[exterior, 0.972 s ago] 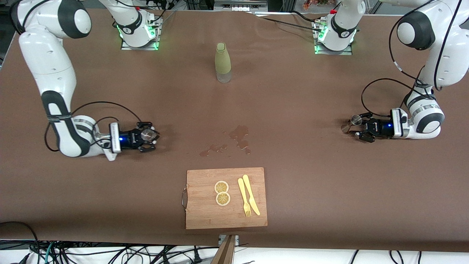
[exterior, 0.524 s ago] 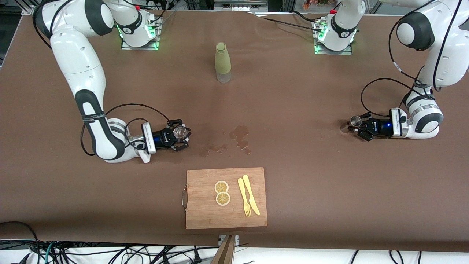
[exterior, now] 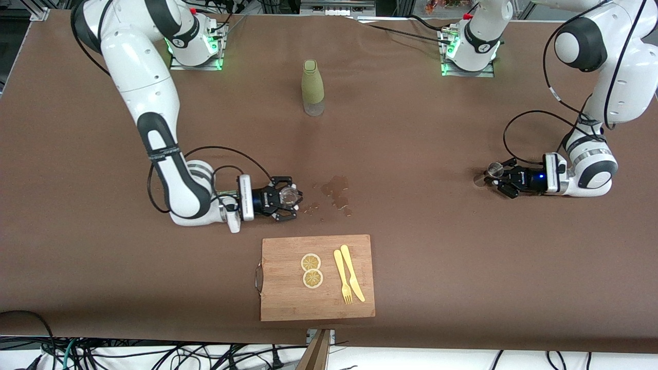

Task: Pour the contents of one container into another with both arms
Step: 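Lift the beaker with the right gripper while the left gripper carries the jigger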

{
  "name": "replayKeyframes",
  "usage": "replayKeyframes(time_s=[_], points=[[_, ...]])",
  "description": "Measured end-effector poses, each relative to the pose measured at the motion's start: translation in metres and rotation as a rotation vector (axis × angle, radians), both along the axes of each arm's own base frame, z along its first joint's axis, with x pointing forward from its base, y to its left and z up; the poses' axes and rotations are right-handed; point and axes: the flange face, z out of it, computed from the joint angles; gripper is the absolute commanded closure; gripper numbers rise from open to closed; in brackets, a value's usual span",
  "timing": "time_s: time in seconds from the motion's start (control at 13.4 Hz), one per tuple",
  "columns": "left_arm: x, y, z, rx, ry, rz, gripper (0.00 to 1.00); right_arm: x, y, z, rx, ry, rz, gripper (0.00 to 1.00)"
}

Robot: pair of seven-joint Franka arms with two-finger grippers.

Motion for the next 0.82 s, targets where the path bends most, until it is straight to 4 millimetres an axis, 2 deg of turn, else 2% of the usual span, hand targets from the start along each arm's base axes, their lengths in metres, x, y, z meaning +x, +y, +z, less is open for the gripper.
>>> replayKeyframes(time_s=[0.15, 0.3, 0.6, 0.82], points=[[0.017, -0.020, 0.007, 0.000, -0.019, -0.038, 1.00, -0.002, 0.030, 0.025, -0.075, 0.015, -0.040, 1.00], [0.036, -0.049, 0.015, -0.012, -0.033, -0.057, 1.00, -0.008, 0.055, 0.040, -0.136, 0.033, -0.080, 1.00], [0.070, -0.134, 0.022, -0.048, -0.020, -0.024, 1.00, -0.023, 0.095, 0.052, -0.237, 0.054, -0.175, 1.00], [0.085, -0.199, 0.020, -0.029, 0.025, 0.001, 1.00, -0.044, 0.132, 0.068, -0.304, 0.065, -0.241, 1.00]])
